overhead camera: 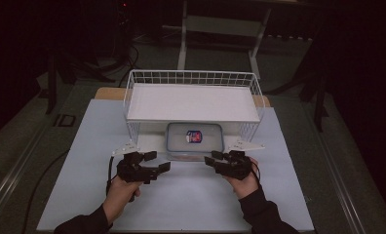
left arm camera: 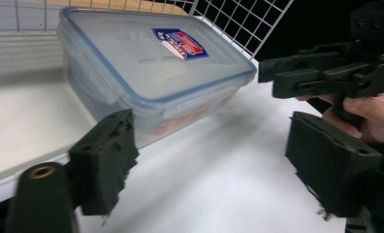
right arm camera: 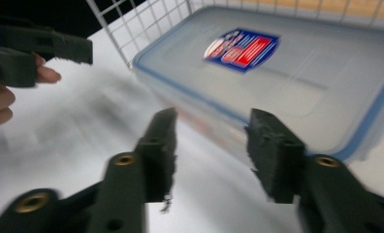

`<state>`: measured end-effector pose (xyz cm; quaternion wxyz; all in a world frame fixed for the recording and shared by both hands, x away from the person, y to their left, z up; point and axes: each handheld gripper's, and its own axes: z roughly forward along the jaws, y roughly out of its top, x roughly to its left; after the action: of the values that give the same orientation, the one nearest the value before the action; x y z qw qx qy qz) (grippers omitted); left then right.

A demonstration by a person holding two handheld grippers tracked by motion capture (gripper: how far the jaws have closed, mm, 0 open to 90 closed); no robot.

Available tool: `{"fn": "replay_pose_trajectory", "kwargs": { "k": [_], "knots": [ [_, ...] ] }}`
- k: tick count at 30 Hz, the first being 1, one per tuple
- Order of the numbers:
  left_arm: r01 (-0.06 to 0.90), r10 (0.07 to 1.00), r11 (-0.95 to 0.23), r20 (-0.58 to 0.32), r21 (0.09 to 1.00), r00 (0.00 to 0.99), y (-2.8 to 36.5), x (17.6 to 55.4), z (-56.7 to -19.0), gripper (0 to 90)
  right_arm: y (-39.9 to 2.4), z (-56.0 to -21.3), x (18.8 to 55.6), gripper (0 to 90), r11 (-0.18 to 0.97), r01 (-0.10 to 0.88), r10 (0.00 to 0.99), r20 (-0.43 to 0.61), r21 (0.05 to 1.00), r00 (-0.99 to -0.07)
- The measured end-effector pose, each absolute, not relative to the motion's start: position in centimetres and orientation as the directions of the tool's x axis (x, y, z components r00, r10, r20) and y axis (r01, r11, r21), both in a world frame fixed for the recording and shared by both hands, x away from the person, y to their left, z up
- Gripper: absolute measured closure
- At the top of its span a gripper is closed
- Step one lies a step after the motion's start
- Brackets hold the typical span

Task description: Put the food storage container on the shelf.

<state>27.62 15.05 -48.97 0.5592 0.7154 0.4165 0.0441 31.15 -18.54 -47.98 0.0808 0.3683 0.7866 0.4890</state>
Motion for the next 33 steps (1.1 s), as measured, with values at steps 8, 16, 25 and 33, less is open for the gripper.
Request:
{"fn": "replay_pose_trajectory", "kwargs": {
  "k": [8,16,25,33],
  "knots": [
    [0.533,0.646,-0.052,-0.378,0.845,0.663,16.1,26.4,-49.7,1.4,-17.5,-48.6,31.2,86.7,0.297,0.510,0.629,0.237,0.808,-0.741],
    [0.509,0.655,-0.108,-0.324,0.854,0.683,16.0,25.9,-50.3,0.0,-15.7,-49.9,32.0,89.8,0.345,0.524,0.631,0.221,0.779,-0.744],
    [0.498,0.661,-0.115,-0.308,0.859,0.684,15.8,25.7,-50.6,0.0,-14.8,-51.1,33.7,89.9,0.338,0.547,0.662,0.220,0.766,-0.717],
    [0.487,0.669,-0.119,-0.293,0.865,0.683,15.7,25.6,-50.6,0.0,-14.5,-51.0,35.1,89.9,0.311,0.552,0.687,0.219,0.774,-0.693]
  ]
}}
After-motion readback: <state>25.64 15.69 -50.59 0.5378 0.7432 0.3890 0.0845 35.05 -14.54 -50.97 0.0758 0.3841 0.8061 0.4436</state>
